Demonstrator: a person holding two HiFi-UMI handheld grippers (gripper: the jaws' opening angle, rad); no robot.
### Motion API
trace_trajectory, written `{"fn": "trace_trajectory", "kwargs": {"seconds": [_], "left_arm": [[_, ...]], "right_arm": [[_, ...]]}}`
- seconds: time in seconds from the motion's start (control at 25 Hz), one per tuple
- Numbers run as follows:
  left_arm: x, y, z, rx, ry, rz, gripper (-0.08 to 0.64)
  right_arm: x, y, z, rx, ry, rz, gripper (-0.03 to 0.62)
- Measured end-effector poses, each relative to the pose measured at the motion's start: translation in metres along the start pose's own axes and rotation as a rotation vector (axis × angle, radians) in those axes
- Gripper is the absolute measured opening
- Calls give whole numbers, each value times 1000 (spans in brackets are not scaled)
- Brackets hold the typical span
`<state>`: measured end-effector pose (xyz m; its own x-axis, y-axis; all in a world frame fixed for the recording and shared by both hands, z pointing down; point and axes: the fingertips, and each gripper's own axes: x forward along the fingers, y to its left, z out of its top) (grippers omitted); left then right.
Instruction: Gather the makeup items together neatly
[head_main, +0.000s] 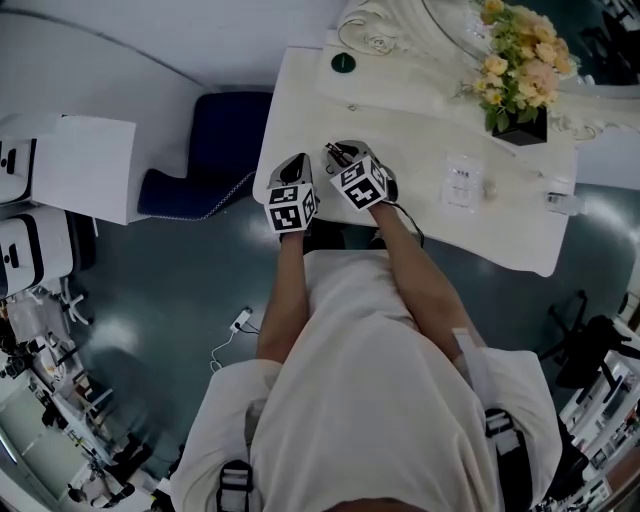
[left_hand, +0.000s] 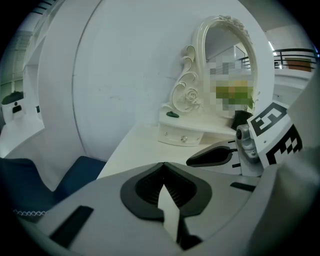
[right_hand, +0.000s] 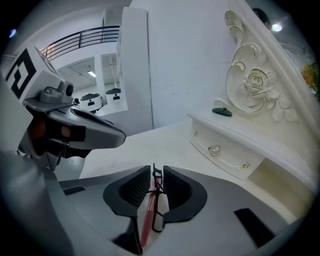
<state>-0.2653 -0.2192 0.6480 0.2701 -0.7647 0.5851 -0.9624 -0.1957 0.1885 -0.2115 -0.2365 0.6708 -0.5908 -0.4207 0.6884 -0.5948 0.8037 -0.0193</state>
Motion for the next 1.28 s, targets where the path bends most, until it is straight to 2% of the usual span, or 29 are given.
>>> {"fn": "trace_trajectory", "kwargs": {"seconds": [0.24,0.44,0.72,0.96,1.28], "left_arm": [[6,8,1,0,13,-8,15],[9,0,0,1,5,-10,15],[7,-42,0,37,-5,-40,14],[11,-90,-5,67,-13,-80,15],[17,-151,-14,110,-5,-141,15]], "right_arm": [[12,1,-3,-43,34,3,54],[-4,-5,4,17,-15,16,49],[-43,-15,-1,142,-87,19,48],[-83,-45,-31,185,-100,-70,48],[-142,-98,-85,320,-73,-254,48]]}}
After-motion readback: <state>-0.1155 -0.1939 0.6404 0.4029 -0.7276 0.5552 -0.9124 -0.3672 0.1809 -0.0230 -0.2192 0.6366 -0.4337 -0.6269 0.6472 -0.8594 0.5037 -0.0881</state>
